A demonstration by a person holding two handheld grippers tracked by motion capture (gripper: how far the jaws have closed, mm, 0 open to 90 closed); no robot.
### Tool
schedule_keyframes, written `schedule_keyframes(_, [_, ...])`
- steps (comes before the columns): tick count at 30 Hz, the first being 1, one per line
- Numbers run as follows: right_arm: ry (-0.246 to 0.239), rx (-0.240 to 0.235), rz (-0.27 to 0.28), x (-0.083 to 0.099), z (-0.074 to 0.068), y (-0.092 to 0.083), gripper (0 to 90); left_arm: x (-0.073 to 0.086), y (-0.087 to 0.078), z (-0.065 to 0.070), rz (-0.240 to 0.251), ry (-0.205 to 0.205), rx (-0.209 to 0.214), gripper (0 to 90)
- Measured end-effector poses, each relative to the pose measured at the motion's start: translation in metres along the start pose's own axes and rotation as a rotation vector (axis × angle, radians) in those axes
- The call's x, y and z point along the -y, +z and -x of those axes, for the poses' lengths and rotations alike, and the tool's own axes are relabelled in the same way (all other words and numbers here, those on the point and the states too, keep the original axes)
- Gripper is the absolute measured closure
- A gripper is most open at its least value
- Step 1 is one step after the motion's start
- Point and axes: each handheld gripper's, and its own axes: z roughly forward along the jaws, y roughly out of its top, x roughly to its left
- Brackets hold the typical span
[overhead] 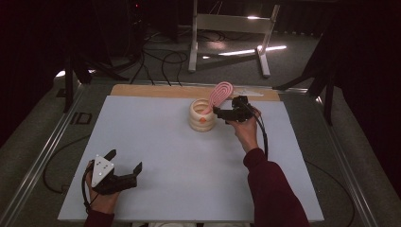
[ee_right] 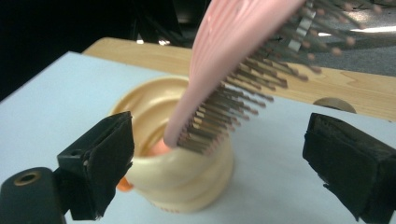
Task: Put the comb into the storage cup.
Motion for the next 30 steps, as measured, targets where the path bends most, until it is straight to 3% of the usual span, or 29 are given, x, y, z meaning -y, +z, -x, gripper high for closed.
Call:
schedule_keyframes(12, [-0.009, 0.012, 0.002, 0.009, 0.011, -0.016, 8.3, 0.000, 0.001, 0.000, -0.003, -0.001, -0.002, 0.2])
schedule_keyframes(21, [0.011, 0.012, 0.008, 0.019, 0.015, -0.029, 8.3, 0.000, 0.002, 0.000, -0.006, -0.004, -0.003, 0.2])
schedule_keyframes(30, [-0.067, 0.072, 0.017, 0.040, 0.012, -0.049, 8.3, 0.001, 0.004, -0.001, -0.017, -0.010, -0.004, 0.2])
